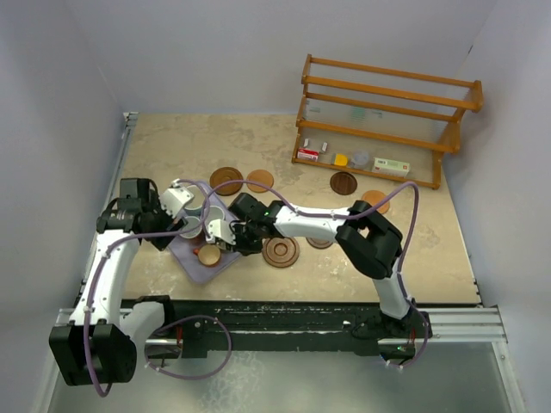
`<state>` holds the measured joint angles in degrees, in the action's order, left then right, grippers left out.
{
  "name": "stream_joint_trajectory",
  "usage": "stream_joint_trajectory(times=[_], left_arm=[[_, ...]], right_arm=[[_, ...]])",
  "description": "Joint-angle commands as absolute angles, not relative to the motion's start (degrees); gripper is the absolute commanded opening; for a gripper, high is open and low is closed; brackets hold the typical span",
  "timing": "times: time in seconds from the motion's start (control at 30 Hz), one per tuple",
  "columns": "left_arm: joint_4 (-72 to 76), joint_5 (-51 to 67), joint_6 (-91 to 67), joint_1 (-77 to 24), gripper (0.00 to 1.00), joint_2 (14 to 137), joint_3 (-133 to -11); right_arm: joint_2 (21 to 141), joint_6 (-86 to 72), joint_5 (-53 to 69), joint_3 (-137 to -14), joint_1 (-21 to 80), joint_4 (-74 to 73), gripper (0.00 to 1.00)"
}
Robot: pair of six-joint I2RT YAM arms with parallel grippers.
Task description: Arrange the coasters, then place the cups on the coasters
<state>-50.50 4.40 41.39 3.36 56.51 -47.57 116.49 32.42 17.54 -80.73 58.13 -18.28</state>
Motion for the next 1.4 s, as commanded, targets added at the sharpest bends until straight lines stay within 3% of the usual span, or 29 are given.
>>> stream_joint_trajectory(times=[0.0,0.3,0.53,0.67,0.93,1.17,1.37], left_arm=[[-46.49,2.63,34.49,4.66,0.77,59.70,-52.94],[-41.95,-3.17,28.24,6.51,0.77,65.19,-58.15],[-40.17,-6.58,23.26,7.45,0.77,68.35,-62.07],[-39.50,-5.93,22.38,7.56,0.77,68.90,-63.80],[-39.17,2.70,23.28,7.56,0.76,68.99,-66.55],[-37.16,10.88,23.27,7.47,0.76,69.17,-65.66],[-34.41,18.01,22.35,6.12,0.76,70.05,-65.37]], right_arm=[[120.76,24.81,16.45,-84.60,58.40,-13.28,0.08],[127.65,13.24,14.39,-93.47,58.31,-15.93,0.04],[132.71,7.63,12.70,-102.57,58.17,-18.69,0.07],[132.53,8.42,15.03,-105.97,58.08,-21.59,0.16],[119.57,11.83,17.63,-98.24,56.68,-20.74,0.46],[110.19,14.00,20.35,-94.15,53.31,-24.31,0.58],[100.83,16.02,21.36,-88.62,46.31,-28.09,0.62]])
